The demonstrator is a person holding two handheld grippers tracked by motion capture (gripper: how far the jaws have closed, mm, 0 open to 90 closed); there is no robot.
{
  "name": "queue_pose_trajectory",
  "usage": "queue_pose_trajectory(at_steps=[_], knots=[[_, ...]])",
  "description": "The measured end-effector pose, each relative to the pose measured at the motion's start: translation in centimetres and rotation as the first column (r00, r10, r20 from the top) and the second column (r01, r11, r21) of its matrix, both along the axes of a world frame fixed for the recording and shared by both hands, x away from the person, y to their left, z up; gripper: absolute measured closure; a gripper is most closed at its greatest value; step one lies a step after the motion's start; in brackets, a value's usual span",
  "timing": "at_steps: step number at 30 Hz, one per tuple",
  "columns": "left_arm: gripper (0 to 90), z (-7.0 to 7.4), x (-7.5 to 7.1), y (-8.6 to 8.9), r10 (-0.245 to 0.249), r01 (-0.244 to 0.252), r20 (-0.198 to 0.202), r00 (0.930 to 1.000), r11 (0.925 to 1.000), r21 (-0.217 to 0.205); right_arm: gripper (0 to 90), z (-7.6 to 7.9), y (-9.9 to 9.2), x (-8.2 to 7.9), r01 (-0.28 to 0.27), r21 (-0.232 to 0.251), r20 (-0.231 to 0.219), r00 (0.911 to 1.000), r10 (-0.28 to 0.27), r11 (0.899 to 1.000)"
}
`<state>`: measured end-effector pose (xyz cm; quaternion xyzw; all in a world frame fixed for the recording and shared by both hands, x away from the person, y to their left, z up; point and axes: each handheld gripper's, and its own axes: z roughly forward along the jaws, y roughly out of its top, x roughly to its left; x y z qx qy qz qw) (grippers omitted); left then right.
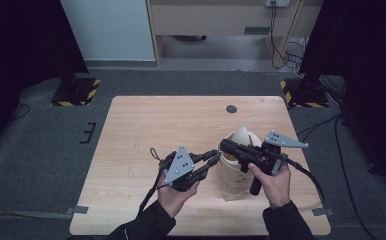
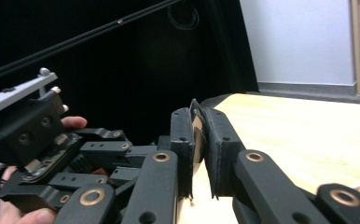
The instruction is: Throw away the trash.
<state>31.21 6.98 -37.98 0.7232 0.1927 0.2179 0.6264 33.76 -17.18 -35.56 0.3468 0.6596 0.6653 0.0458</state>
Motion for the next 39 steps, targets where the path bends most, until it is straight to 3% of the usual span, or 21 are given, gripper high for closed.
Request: queue_pose_trajectory(at_steps=[7,9,11,13,14,15,18,19,20,24,25,27,28,29,30,32,33,36,37,38,39], knots=[[77.0,-0.3,-0.2,1.7,0.018,-0.017,-0.026,0.9995,0.9996,0.021,83.1,0.2,-0.4,-0.1,0.020,-0.017,0.029,0.9994,-0.019,1.000],[74.1,-0.6,-0.1,2.9,0.038,-0.036,-0.040,0.9985,0.9987,0.037,83.1,0.4,-0.6,-0.1,0.028,-0.016,0.039,0.9989,-0.028,0.999],[72.3,-1.5,0.1,5.2,0.080,-0.076,-0.071,0.9943,0.9958,0.050,83.1,0.6,-0.8,-0.2,0.052,-0.035,0.065,0.9966,-0.050,0.998],[71.9,-1.9,0.2,6.1,0.097,-0.092,-0.087,0.9915,0.9941,0.057,83.2,0.6,-0.8,-0.2,0.061,-0.045,0.075,0.9955,-0.057,0.997],[70.1,-2.7,0.3,7.8,0.132,-0.124,-0.124,0.9835,0.9898,0.071,83.2,0.8,-0.8,-0.2,0.068,-0.048,0.088,0.9941,-0.064,0.997],[69.5,-2.7,0.3,7.8,0.132,-0.124,-0.124,0.9835,0.9898,0.071,83.2,0.8,-0.8,-0.2,0.068,-0.048,0.088,0.9941,-0.064,0.997],[66.7,-3.9,0.5,10.3,0.184,-0.169,-0.162,0.9695,0.9800,0.105,83.2,1.0,-0.8,-0.1,0.090,-0.071,0.113,0.9902,-0.082,0.993],[62.8,-4.8,0.5,11.9,0.221,-0.199,-0.178,0.9588,0.9707,0.135,83.2,1.2,-0.8,-0.1,0.103,-0.080,0.124,0.9879,-0.093,0.991],[60.6,-4.8,0.5,11.9,0.221,-0.199,-0.178,0.9588,0.9707,0.135,83.2,1.3,-0.9,0.0,0.112,-0.089,0.135,0.9859,-0.099,0.990],[52.8,-7.2,0.6,14.6,0.299,-0.259,-0.221,0.9283,0.9465,0.192,83.2,1.4,-1.0,0.2,0.135,-0.095,0.149,0.9815,-0.120,0.986],[52.7,-8.0,0.7,15.2,0.317,-0.270,-0.240,0.9178,0.9403,0.207,83.2,1.4,-1.0,0.2,0.146,-0.104,0.157,0.9792,-0.128,0.984],[52.4,-9.1,1.1,16.0,0.348,-0.287,-0.295,0.8896,0.9295,0.231,83.3,1.5,-1.1,0.3,0.162,-0.112,0.167,0.9757,-0.142,0.980],[48.9,-9.8,1.7,16.4,0.379,-0.309,-0.306,0.8732,0.9168,0.253,83.2,1.5,-1.1,0.4,0.184,-0.125,0.186,0.9697,-0.159,0.975],[46.4,-9.8,1.7,16.4,0.379,-0.309,-0.306,0.8732,0.9168,0.253,83.2,1.5,-1.1,0.4,0.184,-0.125,0.186,0.9697,-0.159,0.975],[43.3,-10.0,2.0,16.4,0.389,-0.315,-0.310,0.8676,0.9123,0.261,83.2,1.5,-1.1,0.4,0.214,-0.156,0.214,0.9603,-0.179,0.964],[40.1,-10.4,2.6,16.4,0.395,-0.317,-0.323,0.8600,0.9100,0.267,83.2,1.4,-1.0,0.4,0.239,-0.182,0.243,0.9508,-0.192,0.954],[38.4,-10.4,2.6,16.4,0.395,-0.317,-0.323,0.8600,0.9100,0.267,83.2,1.4,-1.0,0.4,0.239,-0.182,0.243,0.9508,-0.192,0.954],[34.7,-10.8,3.0,16.2,0.393,-0.301,-0.332,0.8574,0.9068,0.295,83.2,1.0,-0.7,0.7,0.271,-0.215,0.266,0.9408,-0.210,0.938],[33.7,-10.8,3.0,16.2,0.393,-0.301,-0.332,0.8574,0.9068,0.295,83.2,1.0,-0.7,0.7,0.271,-0.215,0.266,0.9408,-0.210,0.938],[32.8,-10.9,3.1,16.2,0.392,-0.296,-0.339,0.8552,0.9064,0.302,83.2,0.6,-0.5,0.8,0.283,-0.240,0.271,0.9381,-0.215,0.929],[32.1,-10.9,3.1,16.2,0.392,-0.296,-0.339,0.8552,0.9064,0.302,83.2,0.6,-0.5,0.8,0.283,-0.240,0.271,0.9381,-0.215,0.929]])
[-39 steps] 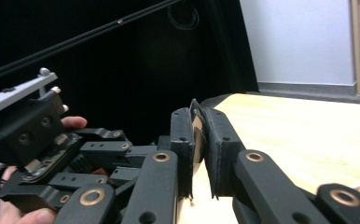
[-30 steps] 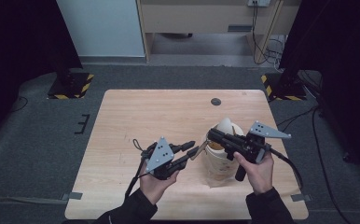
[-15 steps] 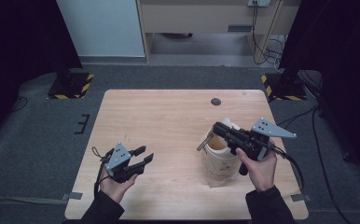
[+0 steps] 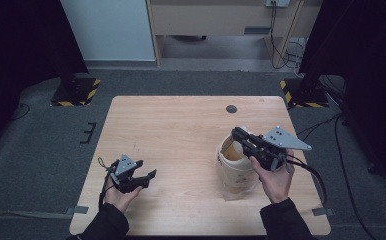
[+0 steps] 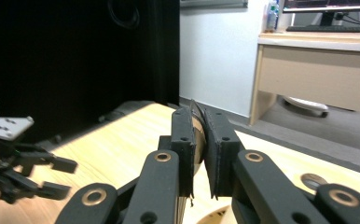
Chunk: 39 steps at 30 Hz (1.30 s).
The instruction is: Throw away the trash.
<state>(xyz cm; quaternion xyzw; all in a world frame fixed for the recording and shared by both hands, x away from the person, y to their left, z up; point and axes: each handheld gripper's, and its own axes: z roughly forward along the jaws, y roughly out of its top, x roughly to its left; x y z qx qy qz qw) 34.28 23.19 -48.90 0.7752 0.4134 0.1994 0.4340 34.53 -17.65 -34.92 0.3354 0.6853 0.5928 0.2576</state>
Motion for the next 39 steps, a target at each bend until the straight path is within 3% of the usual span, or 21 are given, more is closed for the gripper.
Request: queue_pose_trajectory(at_steps=[2,12,19,25,27,28,31,33,35,36,38,39], knots=[[31.3,0.0,0.1,0.0,-0.001,0.001,-0.001,1.0000,1.0000,0.001,83.1,-0.4,0.2,0.2,0.014,-0.035,0.011,0.9999,-0.014,0.999],[30.4,-0.1,0.2,0.2,-0.001,0.001,-0.011,0.9999,1.0000,0.009,81.6,-1.2,0.5,0.6,0.031,-0.108,0.011,0.9995,-0.030,0.994],[30.4,-0.1,0.3,0.3,0.004,-0.004,-0.011,0.9999,0.9999,0.011,71.0,-1.2,0.5,0.8,0.038,-0.110,-0.001,0.9993,-0.038,0.993],[28.6,0.0,0.3,0.6,0.010,-0.010,-0.014,0.9999,0.9999,0.004,61.9,0.0,-1.2,0.4,0.085,-0.043,0.030,0.9960,-0.084,0.995],[27.3,0.0,0.4,0.8,0.017,-0.017,-0.012,0.9998,0.9998,0.005,53.1,0.2,-3.1,0.4,0.133,0.008,0.024,0.9908,-0.133,0.991],[26.2,0.0,0.4,0.8,0.017,-0.017,-0.012,0.9998,0.9998,0.005,53.1,0.2,-3.1,0.4,0.133,0.008,0.024,0.9908,-0.133,0.991],[24.1,-0.1,0.7,1.2,0.024,-0.023,-0.023,0.9995,0.9997,0.012,41.0,-0.5,-5.8,0.7,0.193,0.026,0.007,0.9810,-0.194,0.981],[23.8,-0.2,0.8,1.3,0.026,-0.026,-0.027,0.9993,0.9995,0.017,38.3,-0.9,-6.4,0.8,0.207,0.026,0.002,0.9783,-0.207,0.978],[23.0,-0.3,0.9,1.5,0.031,-0.030,-0.032,0.9990,0.9993,0.022,31.3,-2.3,-8.1,1.2,0.254,0.006,-0.027,0.9669,-0.254,0.967],[23.0,-0.3,1.0,1.6,0.033,-0.032,-0.035,0.9988,0.9992,0.025,31.3,-2.3,-8.1,1.2,0.254,0.006,-0.027,0.9669,-0.254,0.967],[22.1,-0.5,1.2,1.8,0.039,-0.038,-0.043,0.9983,0.9989,0.027,26.5,-3.9,-9.8,1.6,0.293,-0.003,-0.066,0.9539,-0.293,0.956],[22.1,-0.5,1.2,1.9,0.041,-0.039,-0.049,0.9980,0.9988,0.029,26.5,-3.9,-9.8,1.6,0.293,-0.003,-0.066,0.9539,-0.293,0.956]])
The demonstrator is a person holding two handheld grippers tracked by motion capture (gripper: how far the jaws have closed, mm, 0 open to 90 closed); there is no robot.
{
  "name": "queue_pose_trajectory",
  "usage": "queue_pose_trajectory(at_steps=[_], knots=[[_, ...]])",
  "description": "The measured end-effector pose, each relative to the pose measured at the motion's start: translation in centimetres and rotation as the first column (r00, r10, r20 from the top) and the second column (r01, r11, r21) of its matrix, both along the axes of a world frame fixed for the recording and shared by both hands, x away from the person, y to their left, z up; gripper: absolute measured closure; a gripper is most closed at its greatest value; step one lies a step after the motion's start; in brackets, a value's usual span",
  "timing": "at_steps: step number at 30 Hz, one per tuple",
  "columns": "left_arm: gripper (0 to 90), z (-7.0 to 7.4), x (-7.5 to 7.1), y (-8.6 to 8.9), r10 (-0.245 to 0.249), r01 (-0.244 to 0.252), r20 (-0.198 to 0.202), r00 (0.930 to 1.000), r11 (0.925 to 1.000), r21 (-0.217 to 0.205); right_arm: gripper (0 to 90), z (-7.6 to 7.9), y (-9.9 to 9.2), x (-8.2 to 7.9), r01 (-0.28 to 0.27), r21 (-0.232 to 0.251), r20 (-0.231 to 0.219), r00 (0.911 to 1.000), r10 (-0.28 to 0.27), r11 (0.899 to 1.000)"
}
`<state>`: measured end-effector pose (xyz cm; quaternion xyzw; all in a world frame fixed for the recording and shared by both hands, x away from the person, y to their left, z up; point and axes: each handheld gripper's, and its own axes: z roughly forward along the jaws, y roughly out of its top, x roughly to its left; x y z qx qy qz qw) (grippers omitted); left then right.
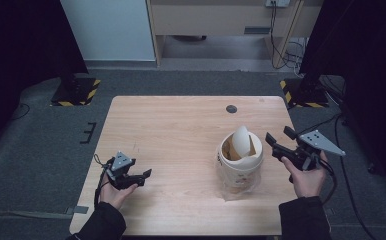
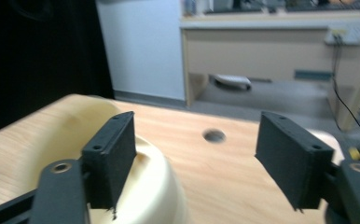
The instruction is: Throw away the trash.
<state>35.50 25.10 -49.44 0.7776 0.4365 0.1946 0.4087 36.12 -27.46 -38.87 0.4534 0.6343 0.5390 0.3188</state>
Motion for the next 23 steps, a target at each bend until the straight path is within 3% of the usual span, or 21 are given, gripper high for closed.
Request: queue_pose_trajectory(at_steps=[1,2,3,4,5,7,10,11,12,14,15,16,23], knots=[[21.6,-0.2,0.1,0.2,0.005,-0.005,-0.011,0.9999,1.0000,0.008,23.9,-1.3,-1.0,0.2,0.025,0.015,-0.029,0.9993,-0.025,1.000],[21.1,-0.2,0.1,0.2,0.005,-0.005,-0.011,0.9999,1.0000,0.008,23.9,-1.3,-1.0,0.2,0.025,0.015,-0.029,0.9993,-0.025,1.000],[21.1,-0.3,0.2,0.3,0.006,-0.006,-0.019,0.9998,0.9998,0.020,21.9,-2.7,-1.9,0.5,0.048,0.021,-0.068,0.9966,-0.046,0.999],[20.9,-0.3,0.2,0.3,0.006,-0.006,-0.019,0.9998,0.9998,0.020,21.9,-2.7,-1.9,0.5,0.048,0.021,-0.068,0.9966,-0.046,0.999],[20.5,-0.4,0.3,0.4,0.006,-0.006,-0.023,0.9997,0.9997,0.022,20.0,-4.1,-2.5,0.8,0.055,0.007,-0.120,0.9913,-0.054,0.998],[19.8,-0.5,0.3,0.4,0.006,-0.005,-0.027,0.9996,0.9998,0.021,19.3,-4.8,-2.8,1.0,0.054,-0.005,-0.142,0.9884,-0.055,0.999],[18.4,-0.9,0.5,0.4,-0.005,0.007,-0.045,0.9990,0.9988,0.048,17.9,-6.9,-3.3,1.5,0.037,-0.045,-0.211,0.9764,-0.045,0.998],[18.0,-1.1,0.7,0.5,-0.009,0.014,-0.066,0.9977,0.9974,0.070,17.9,-8.1,-3.6,1.6,0.033,-0.070,-0.257,0.9650,-0.050,0.997],[17.9,-1.1,0.7,0.5,-0.009,0.014,-0.066,0.9977,0.9974,0.070,17.9,-8.1,-3.6,1.6,0.033,-0.070,-0.257,0.9650,-0.050,0.997],[17.4,-1.4,0.8,0.7,-0.008,0.015,-0.078,0.9969,0.9958,0.091,17.6,-9.3,-4.0,1.8,0.023,-0.112,-0.306,0.9503,-0.056,0.993],[17.4,-1.5,0.9,0.8,-0.004,0.012,-0.084,0.9964,0.9952,0.097,17.6,-9.3,-4.0,1.8,0.023,-0.112,-0.306,0.9503,-0.056,0.993],[16.6,-1.6,1.0,1.0,-0.002,0.011,-0.089,0.9960,0.9947,0.102,17.5,-10.0,-4.2,1.9,0.010,-0.145,-0.329,0.9427,-0.058,0.989],[14.6,-2.1,1.3,1.6,0.013,0.001,-0.111,0.9938,0.9918,0.127,17.0,-11.6,-4.8,2.2,-0.030,-0.214,-0.377,0.9248,-0.054,0.976]])
